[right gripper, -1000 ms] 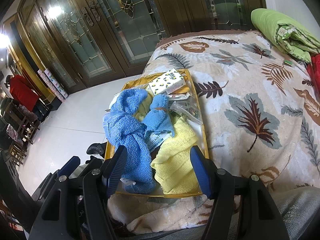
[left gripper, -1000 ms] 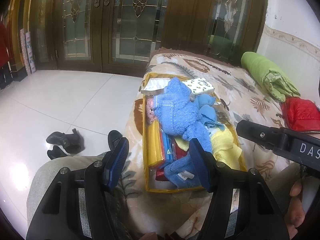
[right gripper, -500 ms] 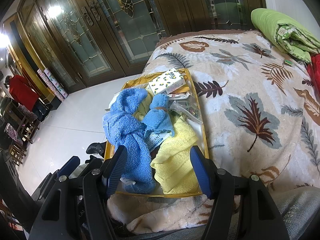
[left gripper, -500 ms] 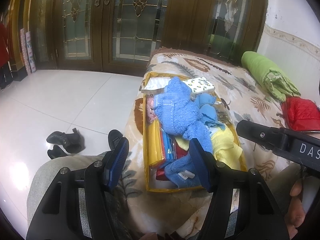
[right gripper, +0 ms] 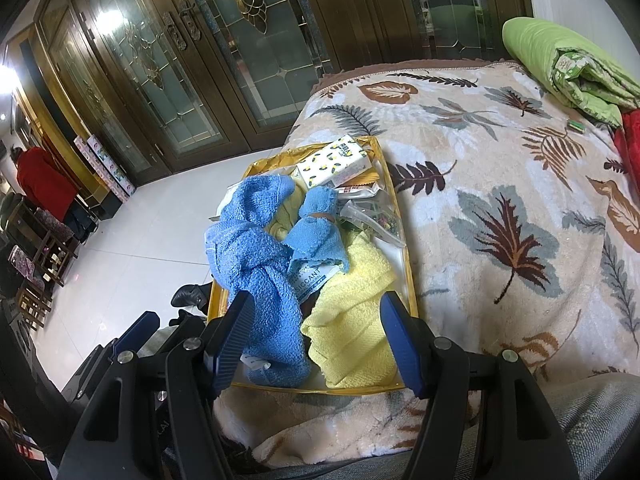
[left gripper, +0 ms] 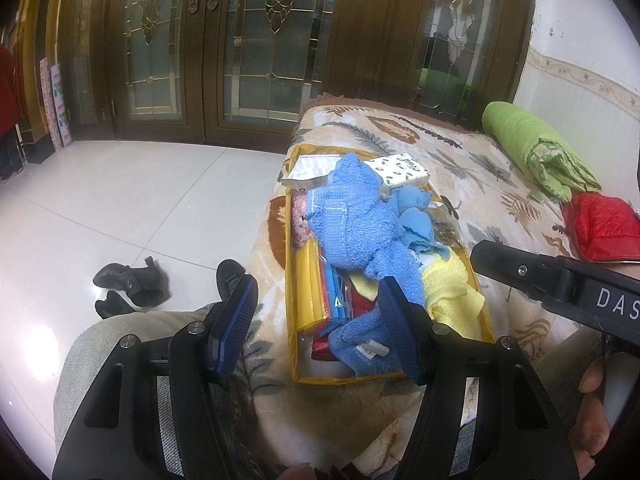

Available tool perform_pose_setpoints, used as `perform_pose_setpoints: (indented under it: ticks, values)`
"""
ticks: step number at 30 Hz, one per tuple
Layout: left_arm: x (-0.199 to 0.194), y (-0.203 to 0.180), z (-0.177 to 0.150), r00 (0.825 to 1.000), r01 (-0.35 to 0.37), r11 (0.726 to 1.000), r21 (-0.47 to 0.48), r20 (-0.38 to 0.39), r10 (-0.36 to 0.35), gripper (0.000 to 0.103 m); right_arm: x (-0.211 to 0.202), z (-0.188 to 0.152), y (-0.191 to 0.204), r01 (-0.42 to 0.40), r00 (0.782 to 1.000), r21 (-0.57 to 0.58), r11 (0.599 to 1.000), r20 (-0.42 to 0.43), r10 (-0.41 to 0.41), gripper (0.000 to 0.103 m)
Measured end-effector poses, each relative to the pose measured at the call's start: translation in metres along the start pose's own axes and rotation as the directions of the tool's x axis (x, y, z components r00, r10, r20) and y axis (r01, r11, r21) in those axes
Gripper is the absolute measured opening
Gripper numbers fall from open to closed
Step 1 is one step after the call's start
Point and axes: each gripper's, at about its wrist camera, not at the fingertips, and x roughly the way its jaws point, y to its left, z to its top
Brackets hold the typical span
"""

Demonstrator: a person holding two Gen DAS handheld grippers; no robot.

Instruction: Organize soft objects

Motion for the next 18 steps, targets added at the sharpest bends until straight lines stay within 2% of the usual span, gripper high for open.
perform_pose_setpoints:
  ticks: [18]
  values:
    - [-0.0084,-0.003,0.0045,0.999,0.004,1.0,0.0,0.043,-0.004,0.063,-0.0006,0.0002,-0.0031,-0.001,1.0,-0.03,1.0,0.0,0.001,0.065]
